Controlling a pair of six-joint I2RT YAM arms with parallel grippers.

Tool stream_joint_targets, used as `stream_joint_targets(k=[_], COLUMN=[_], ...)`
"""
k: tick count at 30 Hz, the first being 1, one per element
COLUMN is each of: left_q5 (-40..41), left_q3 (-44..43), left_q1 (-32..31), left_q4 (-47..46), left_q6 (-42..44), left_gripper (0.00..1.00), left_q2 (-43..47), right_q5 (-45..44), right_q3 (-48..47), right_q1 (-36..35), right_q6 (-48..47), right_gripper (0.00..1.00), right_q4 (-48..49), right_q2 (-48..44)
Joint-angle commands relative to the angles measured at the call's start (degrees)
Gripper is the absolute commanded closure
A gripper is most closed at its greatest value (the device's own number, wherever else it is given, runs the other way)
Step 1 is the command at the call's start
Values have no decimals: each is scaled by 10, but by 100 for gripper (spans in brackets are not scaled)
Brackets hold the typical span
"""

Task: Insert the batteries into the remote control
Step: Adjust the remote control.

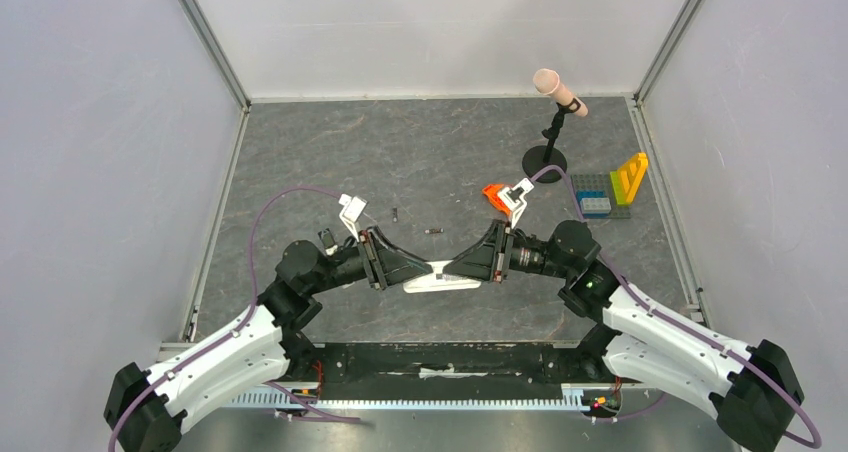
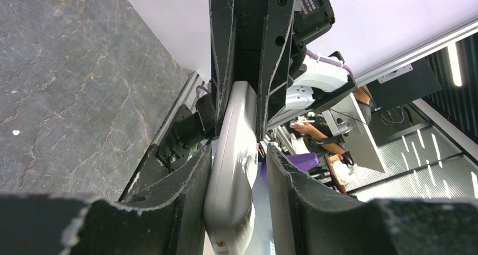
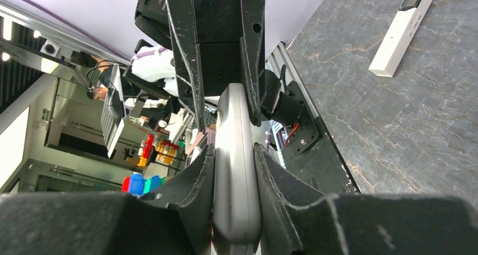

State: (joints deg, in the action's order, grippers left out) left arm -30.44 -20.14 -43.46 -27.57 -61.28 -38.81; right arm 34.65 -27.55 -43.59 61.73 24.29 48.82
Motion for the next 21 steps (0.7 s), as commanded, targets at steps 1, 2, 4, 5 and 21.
stream_joint_targets(k=[1,2,4,5,21], left_q5=[-28,-31,-39,-43,-104], left_q3=[2,2,4,6,-15], left_q1=[-2,-2,-2,-2,-2], left_q4=[-52,-52,-54,-56,-41], left_q6=[-18,-17,-14,-13,5], left_gripper=[58,59,59,59,88], left_q2=[13,13,15,16,-37], right_q5=[-39,-36,-28,-26,-12], right_q3=[13,17,27,32,30], right_q1=[17,19,22,24,28], right_q6=[35,44,62,72,40], right_gripper=[97,97,97,97,96], right_q4=[56,62,91,100,110], right_q2=[-3,-1,4,6,26])
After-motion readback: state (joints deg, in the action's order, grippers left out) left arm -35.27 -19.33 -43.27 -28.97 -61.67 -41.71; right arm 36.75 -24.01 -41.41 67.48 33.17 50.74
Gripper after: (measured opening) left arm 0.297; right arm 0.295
